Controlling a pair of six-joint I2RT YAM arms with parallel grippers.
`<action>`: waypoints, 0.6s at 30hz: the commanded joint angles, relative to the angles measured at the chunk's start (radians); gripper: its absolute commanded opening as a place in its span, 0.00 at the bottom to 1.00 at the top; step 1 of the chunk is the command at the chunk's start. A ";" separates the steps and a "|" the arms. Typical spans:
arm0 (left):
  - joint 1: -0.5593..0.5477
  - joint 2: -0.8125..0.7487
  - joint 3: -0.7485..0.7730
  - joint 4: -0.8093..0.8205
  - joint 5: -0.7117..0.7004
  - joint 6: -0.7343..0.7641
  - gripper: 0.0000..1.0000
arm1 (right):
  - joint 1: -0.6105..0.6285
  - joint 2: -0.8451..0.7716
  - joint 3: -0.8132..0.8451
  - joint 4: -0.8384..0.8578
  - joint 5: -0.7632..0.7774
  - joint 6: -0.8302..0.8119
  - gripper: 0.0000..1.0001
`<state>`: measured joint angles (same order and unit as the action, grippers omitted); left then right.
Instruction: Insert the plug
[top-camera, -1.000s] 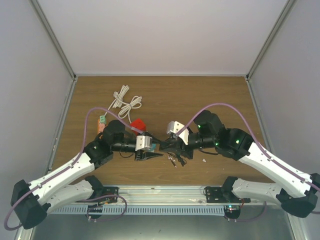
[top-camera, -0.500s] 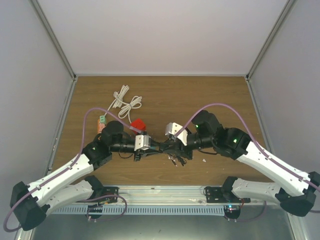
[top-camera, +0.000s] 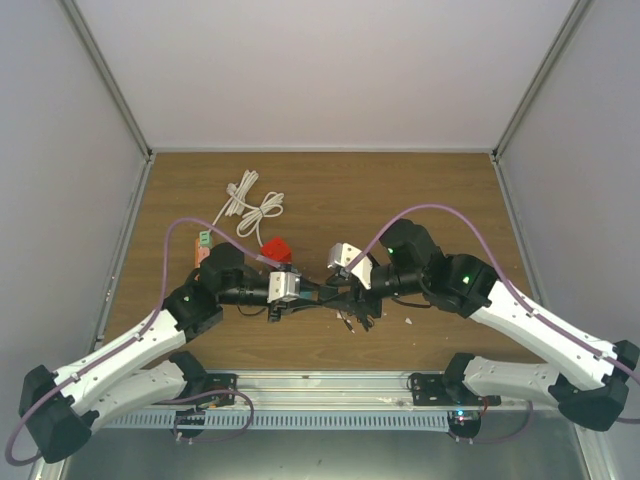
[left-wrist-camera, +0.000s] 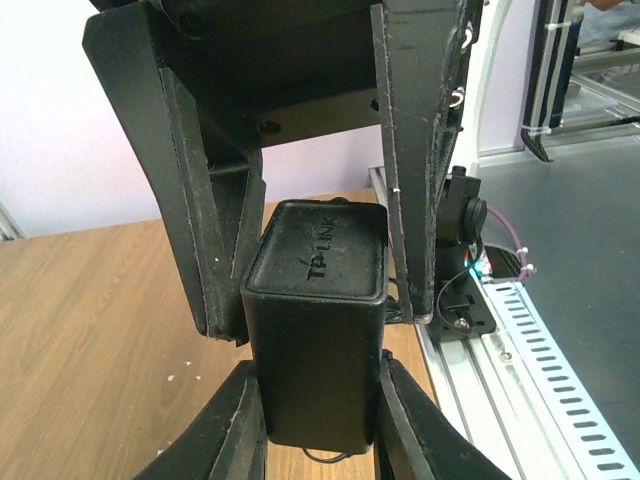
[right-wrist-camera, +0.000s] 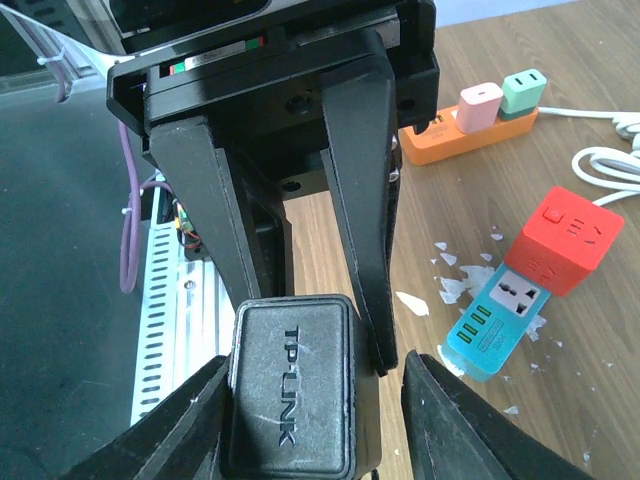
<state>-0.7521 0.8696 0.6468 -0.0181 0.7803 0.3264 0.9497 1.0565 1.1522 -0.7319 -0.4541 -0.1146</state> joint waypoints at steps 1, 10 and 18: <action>-0.006 -0.010 -0.012 0.061 -0.003 0.014 0.00 | 0.006 -0.004 0.027 0.023 -0.018 0.010 0.44; -0.003 0.025 -0.006 0.101 -0.168 -0.054 0.77 | 0.006 -0.013 -0.021 0.092 0.044 0.033 0.00; 0.192 0.114 0.030 0.174 -0.355 -0.257 0.99 | -0.011 -0.032 -0.064 0.218 0.491 0.221 0.01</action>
<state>-0.6662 0.9520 0.6502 0.0551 0.5301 0.1886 0.9440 1.0355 1.0939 -0.6147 -0.2195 -0.0181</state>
